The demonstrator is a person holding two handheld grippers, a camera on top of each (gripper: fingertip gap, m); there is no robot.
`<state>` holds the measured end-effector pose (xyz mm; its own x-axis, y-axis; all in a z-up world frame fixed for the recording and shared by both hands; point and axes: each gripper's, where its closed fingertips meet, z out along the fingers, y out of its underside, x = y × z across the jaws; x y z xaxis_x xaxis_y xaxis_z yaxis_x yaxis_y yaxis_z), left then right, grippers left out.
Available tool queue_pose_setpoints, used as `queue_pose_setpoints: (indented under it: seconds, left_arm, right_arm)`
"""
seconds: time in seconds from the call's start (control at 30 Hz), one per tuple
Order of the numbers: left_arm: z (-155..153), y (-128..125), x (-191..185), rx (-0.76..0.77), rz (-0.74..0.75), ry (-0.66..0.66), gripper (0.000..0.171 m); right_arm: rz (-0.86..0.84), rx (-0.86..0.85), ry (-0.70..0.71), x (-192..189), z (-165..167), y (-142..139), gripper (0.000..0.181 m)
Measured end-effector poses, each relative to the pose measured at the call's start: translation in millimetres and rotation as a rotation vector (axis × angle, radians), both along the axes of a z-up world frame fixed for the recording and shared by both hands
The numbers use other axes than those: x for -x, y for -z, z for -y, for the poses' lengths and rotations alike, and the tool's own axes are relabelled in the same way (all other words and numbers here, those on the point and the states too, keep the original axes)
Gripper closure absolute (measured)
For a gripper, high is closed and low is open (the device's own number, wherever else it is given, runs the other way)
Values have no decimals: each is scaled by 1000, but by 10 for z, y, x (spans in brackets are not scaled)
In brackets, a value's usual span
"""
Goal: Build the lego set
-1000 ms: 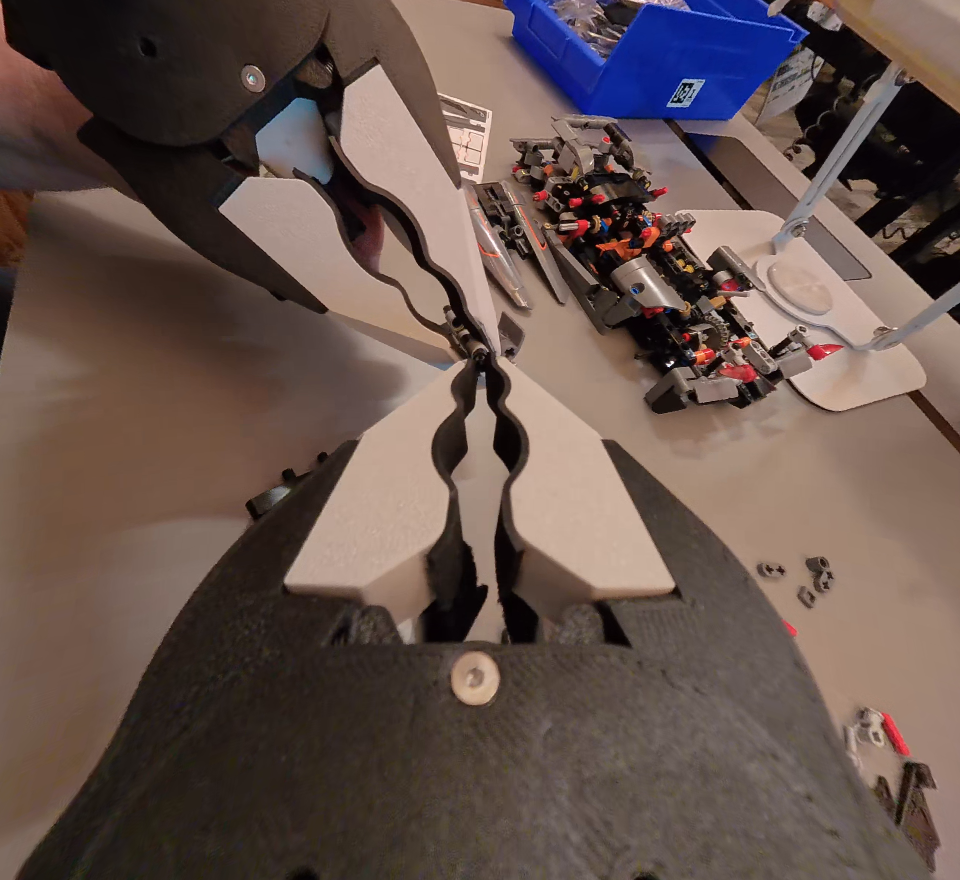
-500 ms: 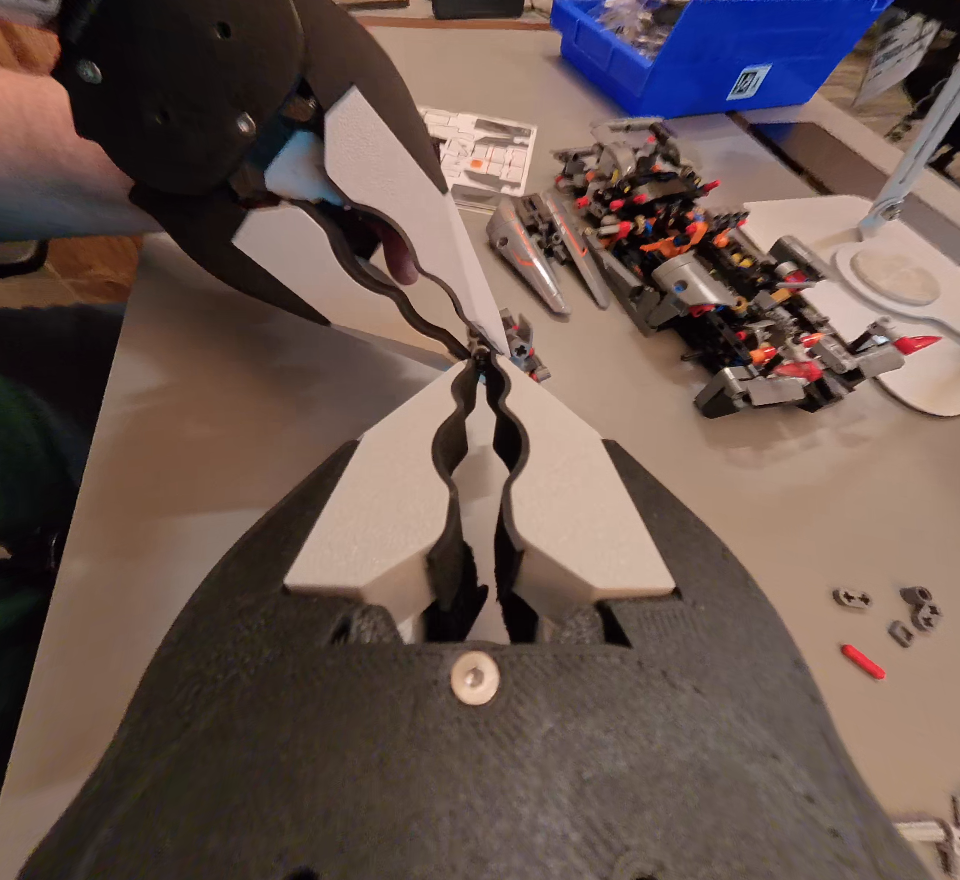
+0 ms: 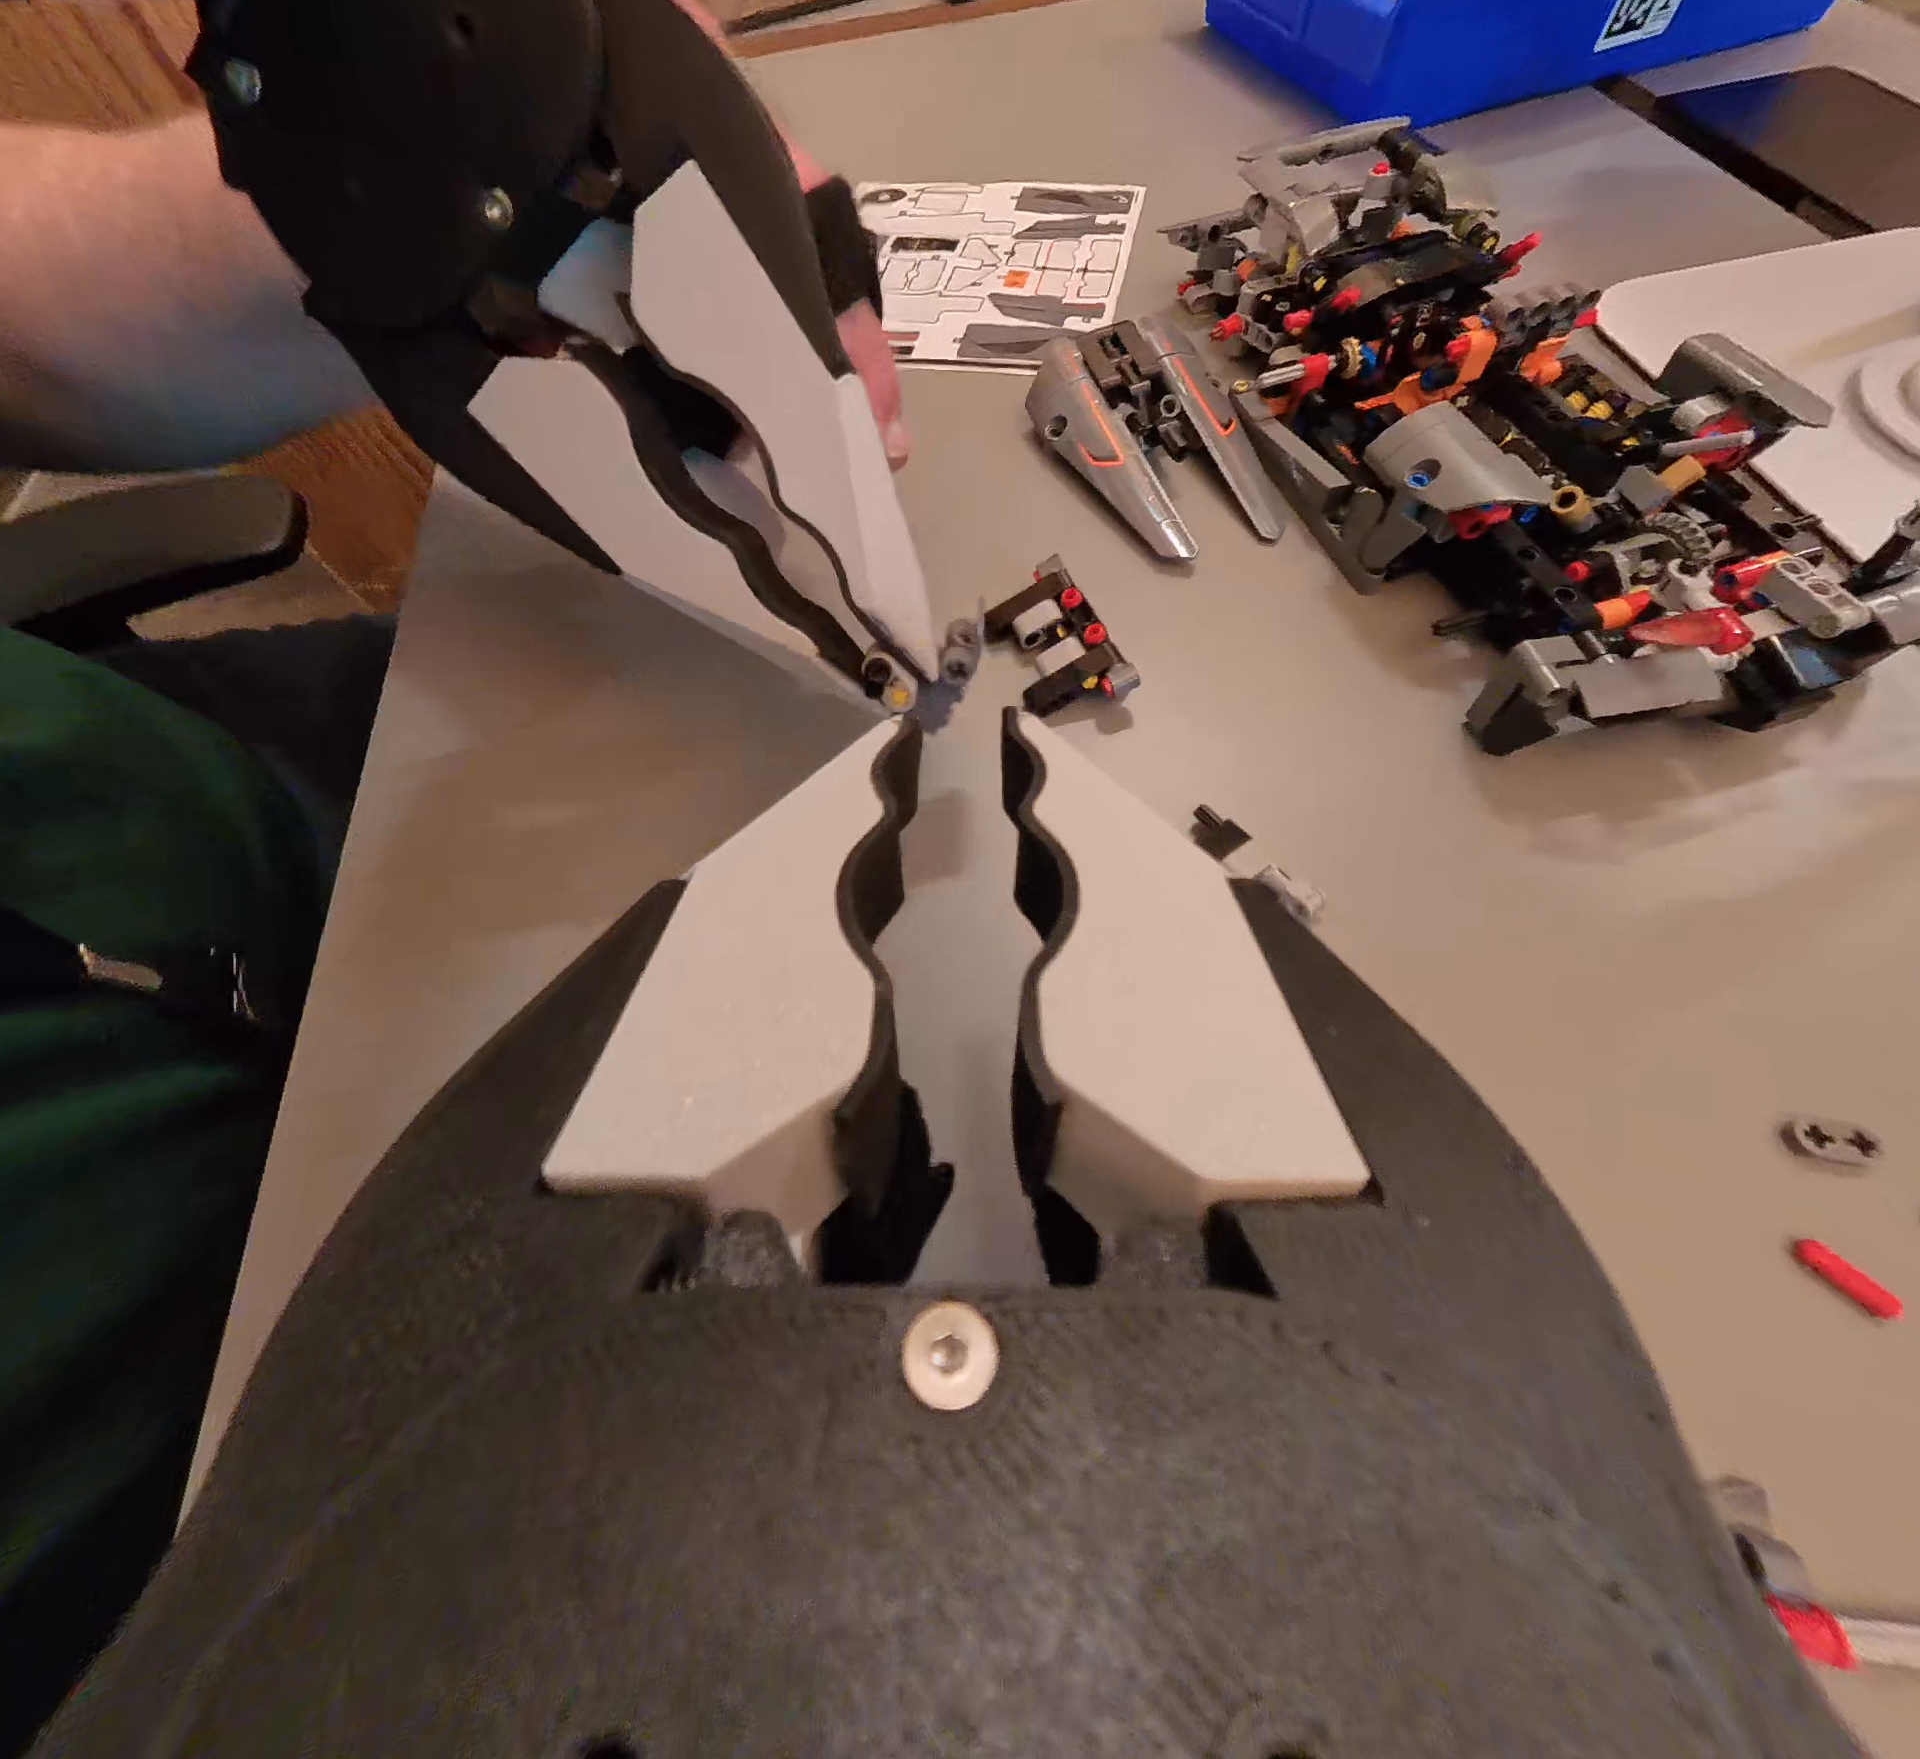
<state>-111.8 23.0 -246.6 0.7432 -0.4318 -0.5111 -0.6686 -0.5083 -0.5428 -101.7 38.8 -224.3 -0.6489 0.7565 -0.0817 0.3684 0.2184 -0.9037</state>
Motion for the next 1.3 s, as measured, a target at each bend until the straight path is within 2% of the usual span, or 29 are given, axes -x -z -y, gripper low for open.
queue_pose_setpoints:
  seconds: [0.2,0.3,0.4,0.5,0.6,0.67,0.77,0.87,0.9,1.0,1.1,1.3]
  left_arm:
    - [248,312,-178,272,31,146,166]
    - [232,335,-170,293,1,149,162]
    - [274,269,-154,266,33,98,152]
    - [352,102,-119,162,87,19,150]
    - [448,76,-25,111,123,-73,144]
    - [478,110,45,93,117,-134,138]
    - [494,199,24,109,129,-146,133]
    - [474,303,31,126,152,-147,141]
    - [458,317,24,115,162,-141,142]
    - [419,307,31,82,161,-134,144]
    - [375,294,3,70,178,-102,146]
    - [343,314,-32,72,189,-61,145]
  right_arm:
    - [34,-16,-28,-141,-29,100,177]
    - [65,-31,-29,-192,-38,179,172]
    - [90,-51,-42,-228,-46,218,170]
    - [133,-100,-95,-254,35,279,176]
    - [164,-139,-129,-216,154,345,167]
    - [171,-163,-136,-168,197,371,159]
    - [185,-168,-119,-85,266,373,141]
    - [218,-238,-63,-37,331,479,112]
    - [228,-262,-39,-18,347,528,110]
    - [264,-296,4,33,375,663,118]
    - [263,-296,9,64,399,661,131]
    - [255,-311,-5,89,415,637,128]
